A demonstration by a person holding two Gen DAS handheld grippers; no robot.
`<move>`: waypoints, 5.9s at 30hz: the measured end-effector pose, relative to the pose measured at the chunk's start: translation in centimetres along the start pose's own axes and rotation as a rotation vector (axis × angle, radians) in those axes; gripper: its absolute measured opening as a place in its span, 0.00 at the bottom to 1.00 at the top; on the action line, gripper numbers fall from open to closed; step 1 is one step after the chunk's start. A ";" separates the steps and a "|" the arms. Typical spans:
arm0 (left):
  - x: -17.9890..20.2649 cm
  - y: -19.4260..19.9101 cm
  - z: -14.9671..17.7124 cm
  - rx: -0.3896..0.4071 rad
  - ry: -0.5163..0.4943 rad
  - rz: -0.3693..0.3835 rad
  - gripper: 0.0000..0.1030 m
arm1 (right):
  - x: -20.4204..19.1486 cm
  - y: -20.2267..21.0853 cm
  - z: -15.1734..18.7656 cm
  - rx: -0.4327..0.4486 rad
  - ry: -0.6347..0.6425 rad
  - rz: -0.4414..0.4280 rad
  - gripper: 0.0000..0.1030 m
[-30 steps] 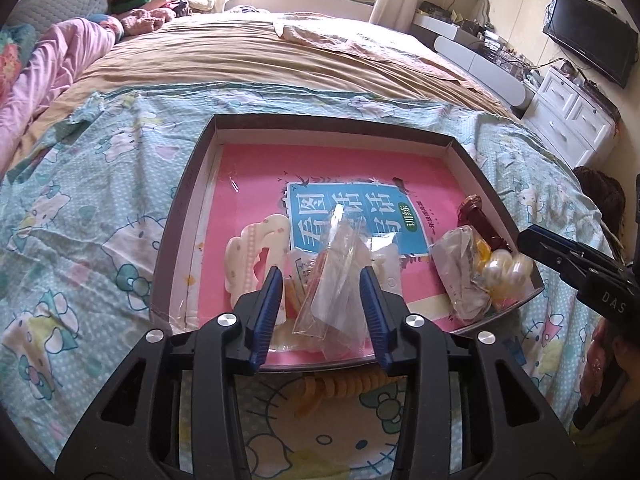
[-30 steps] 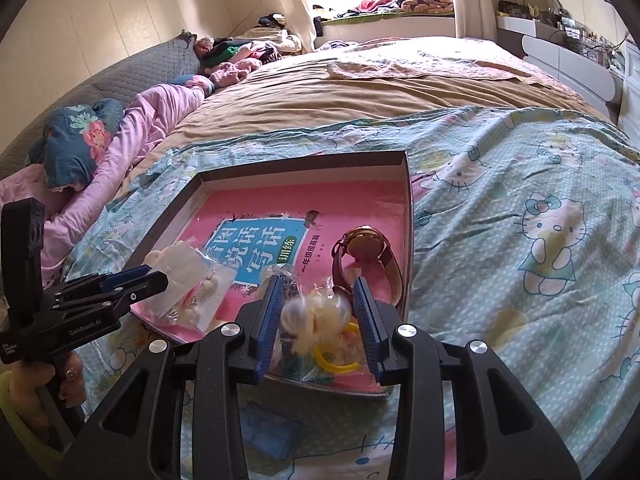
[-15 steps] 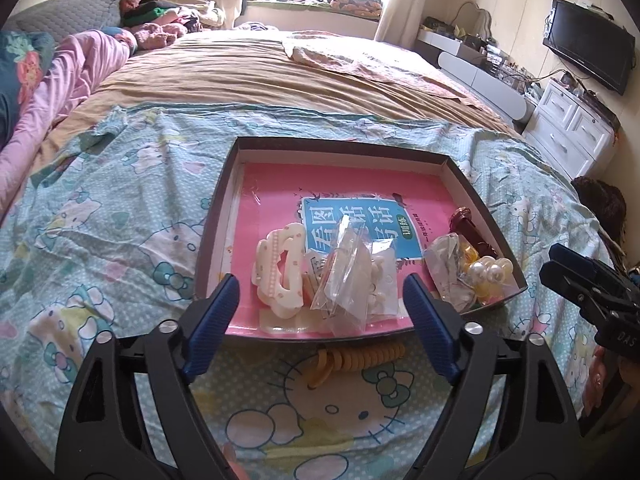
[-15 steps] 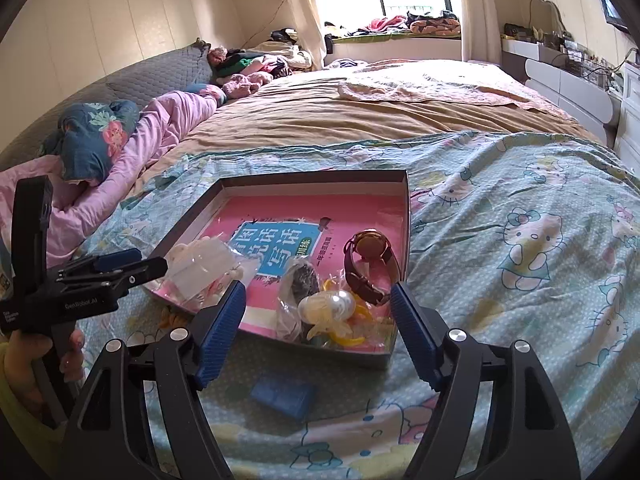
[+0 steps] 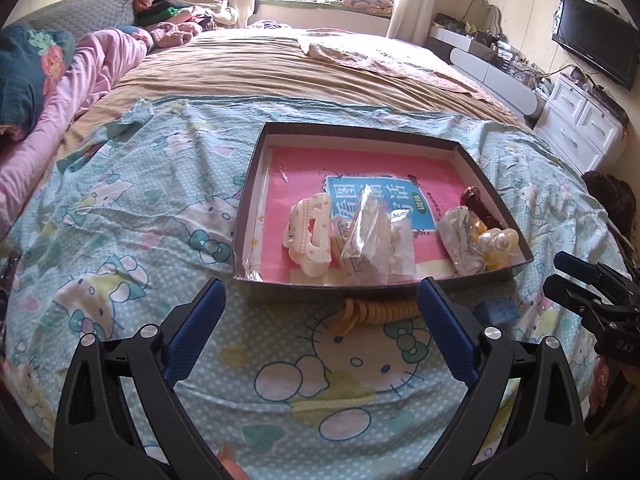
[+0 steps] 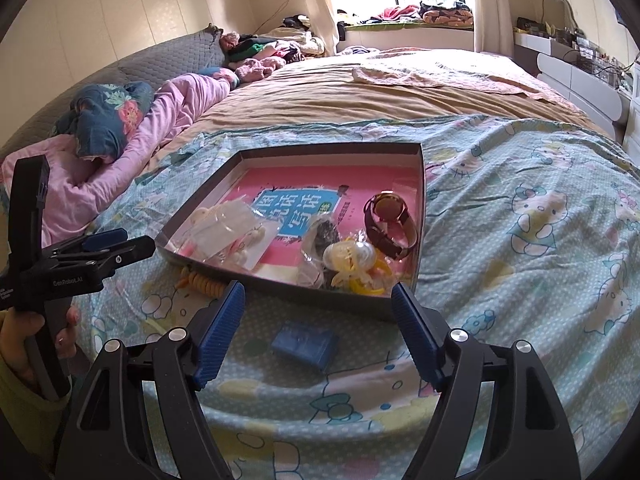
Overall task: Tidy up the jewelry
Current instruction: 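Grasp the blue plastic box with right gripper while left grasps the orange coiled hair tie, then carry the orange hair tie with left gripper over the tray while right carries the blue box, then open right gripper to drop the blue box while left releases the hair tie in the tray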
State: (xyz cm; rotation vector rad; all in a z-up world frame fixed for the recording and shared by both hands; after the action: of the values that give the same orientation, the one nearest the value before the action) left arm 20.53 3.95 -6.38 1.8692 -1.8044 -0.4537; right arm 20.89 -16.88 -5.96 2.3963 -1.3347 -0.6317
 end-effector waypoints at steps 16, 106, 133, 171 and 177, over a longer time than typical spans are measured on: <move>-0.2 -0.5 2.7 -0.056 -0.026 -0.030 0.87 | -1.7 -2.4 4.6 -0.095 0.004 -0.007 0.72; -2.2 -4.2 -1.6 0.004 0.041 -0.033 0.62 | -1.5 -5.1 -6.9 0.118 0.104 -0.018 0.49; -0.8 -6.7 0.2 -0.063 -0.001 -0.012 0.62 | 3.0 -7.7 -3.6 0.014 0.026 0.077 0.49; -0.5 -6.2 0.1 -0.065 -0.012 -0.014 0.64 | 2.8 -5.9 -3.3 0.019 0.011 0.093 0.63; -0.4 -5.7 -0.2 -0.060 -0.013 -0.014 0.64 | 2.7 -5.3 -3.7 0.029 0.015 0.096 0.65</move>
State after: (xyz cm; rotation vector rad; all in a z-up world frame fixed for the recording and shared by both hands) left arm 25.29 4.39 -9.48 1.8430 -1.7681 -0.5204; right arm 27.89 -16.29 -5.95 2.3378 -1.4525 -0.5714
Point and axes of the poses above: each gripper's, at about its wrist camera, not at the fingertips, and y roughly against the way its jaws point, x to its right, z to its underside, the point moved 8 cm from there along -y, roughly the way its jaws point, and after that the axes turned 14 degrees about x, right-handed, at the moved point
